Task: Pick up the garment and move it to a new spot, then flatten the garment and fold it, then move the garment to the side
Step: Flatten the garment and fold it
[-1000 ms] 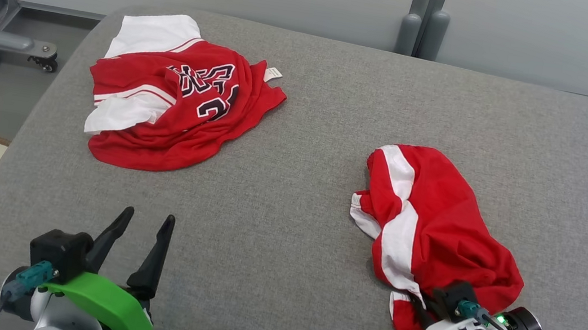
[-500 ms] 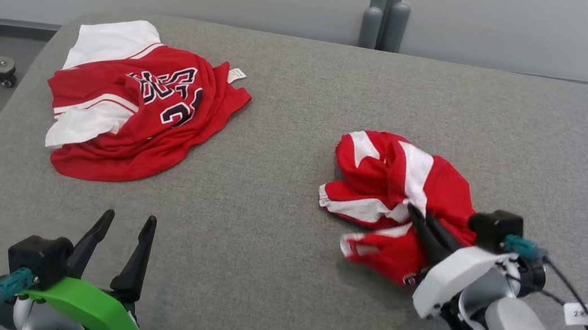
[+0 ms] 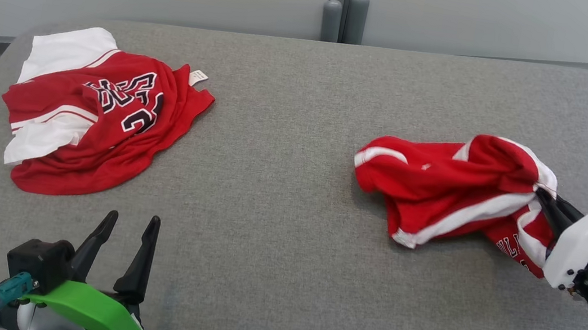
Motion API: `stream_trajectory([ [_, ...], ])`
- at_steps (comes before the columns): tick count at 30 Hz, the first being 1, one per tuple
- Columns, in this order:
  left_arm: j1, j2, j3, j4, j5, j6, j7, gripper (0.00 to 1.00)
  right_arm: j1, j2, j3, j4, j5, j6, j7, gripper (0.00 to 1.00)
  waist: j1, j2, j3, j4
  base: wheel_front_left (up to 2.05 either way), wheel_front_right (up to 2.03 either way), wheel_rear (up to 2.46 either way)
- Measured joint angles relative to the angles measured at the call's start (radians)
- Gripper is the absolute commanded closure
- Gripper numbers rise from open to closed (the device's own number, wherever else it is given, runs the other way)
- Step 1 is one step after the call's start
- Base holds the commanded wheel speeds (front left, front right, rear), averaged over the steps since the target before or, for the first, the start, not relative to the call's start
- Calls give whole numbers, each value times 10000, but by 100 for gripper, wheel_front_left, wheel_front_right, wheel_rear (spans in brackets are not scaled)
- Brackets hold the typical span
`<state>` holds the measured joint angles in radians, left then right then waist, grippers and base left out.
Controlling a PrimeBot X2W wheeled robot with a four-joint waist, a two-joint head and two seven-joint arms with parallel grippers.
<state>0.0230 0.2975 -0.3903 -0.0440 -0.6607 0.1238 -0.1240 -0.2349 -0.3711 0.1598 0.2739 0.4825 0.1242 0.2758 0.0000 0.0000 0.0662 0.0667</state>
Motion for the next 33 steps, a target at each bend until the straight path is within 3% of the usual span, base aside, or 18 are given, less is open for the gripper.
stream_trajectory([
  [5,37,-54,-12,-174,4,-2,2,0,244,-949,224,226,-443,2,861,100,0,0,137,-302,0,0,0],
  [11,36,-125,-40,-244,73,0,92,0,649,-1057,431,151,-226,2,1139,100,0,0,280,-652,0,0,0],
  [18,27,-176,-176,-341,163,0,178,0,989,-1691,230,238,-443,4,1212,97,0,1,415,-921,0,0,0],
  [19,21,-180,-201,-353,178,0,180,0,1034,-1718,228,245,-449,4,1212,93,0,0,435,-958,0,0,0],
  [23,9,-236,-357,-385,198,0,276,0,1185,-1779,288,245,-640,4,1108,49,0,0,510,-1090,0,0,0],
  [24,6,-267,-391,-385,201,0,276,0,1229,-1804,311,251,-667,4,1104,11,0,0,522,-1121,0,0,0],
  [25,-4,-295,-431,-385,203,-2,280,0,1257,-1806,339,255,-706,4,1060,0,0,0,527,-1152,0,0,0],
  [33,-77,-399,-681,-435,203,-8,500,0,1485,-1831,483,186,-961,-6,755,0,0,1,520,-1351,0,0,0],
])
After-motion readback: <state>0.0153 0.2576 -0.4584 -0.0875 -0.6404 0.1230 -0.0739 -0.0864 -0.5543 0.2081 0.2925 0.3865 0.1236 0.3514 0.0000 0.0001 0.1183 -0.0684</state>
